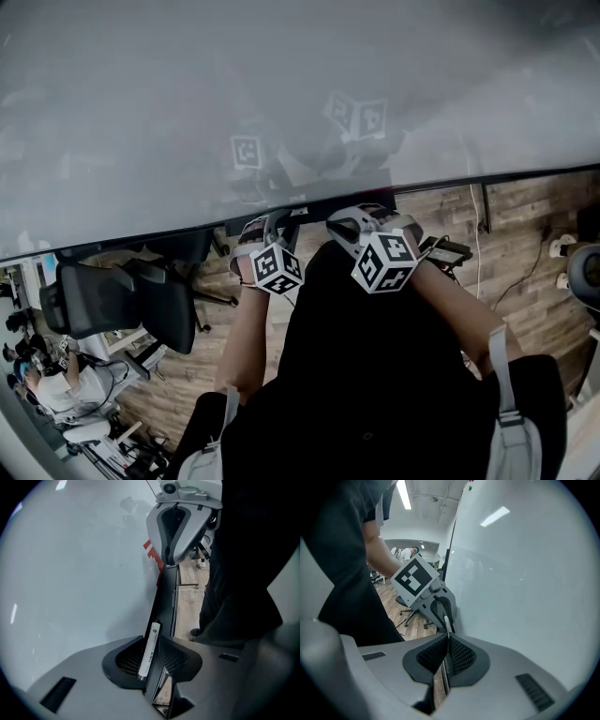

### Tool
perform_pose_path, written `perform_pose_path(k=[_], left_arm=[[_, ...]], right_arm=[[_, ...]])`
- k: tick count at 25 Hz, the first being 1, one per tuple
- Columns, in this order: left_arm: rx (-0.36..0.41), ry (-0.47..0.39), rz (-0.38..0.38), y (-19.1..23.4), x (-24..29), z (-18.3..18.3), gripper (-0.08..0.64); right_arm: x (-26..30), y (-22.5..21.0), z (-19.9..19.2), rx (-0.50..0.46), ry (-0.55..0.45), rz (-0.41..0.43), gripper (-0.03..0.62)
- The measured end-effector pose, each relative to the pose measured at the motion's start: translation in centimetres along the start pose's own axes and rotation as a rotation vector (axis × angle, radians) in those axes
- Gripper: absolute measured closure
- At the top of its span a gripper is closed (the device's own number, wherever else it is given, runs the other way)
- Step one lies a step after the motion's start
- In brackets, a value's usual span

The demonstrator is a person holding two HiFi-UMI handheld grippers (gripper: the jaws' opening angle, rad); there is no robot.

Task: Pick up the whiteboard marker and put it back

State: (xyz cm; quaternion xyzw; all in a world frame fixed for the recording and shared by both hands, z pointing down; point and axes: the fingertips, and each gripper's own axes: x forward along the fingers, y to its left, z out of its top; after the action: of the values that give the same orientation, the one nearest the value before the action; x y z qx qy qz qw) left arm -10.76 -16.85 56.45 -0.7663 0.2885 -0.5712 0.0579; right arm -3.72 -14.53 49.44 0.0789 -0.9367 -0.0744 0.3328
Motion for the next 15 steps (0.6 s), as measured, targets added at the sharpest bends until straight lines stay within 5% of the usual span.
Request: perform_pose_path(k=[15], left_arm=[[0.012,0.083,-0.008,-0.1,1.9,-1.6,0.459]], right_arm=[[-0.5,-0.8,0.4,0.049,-0.044,-0.024,0.572]])
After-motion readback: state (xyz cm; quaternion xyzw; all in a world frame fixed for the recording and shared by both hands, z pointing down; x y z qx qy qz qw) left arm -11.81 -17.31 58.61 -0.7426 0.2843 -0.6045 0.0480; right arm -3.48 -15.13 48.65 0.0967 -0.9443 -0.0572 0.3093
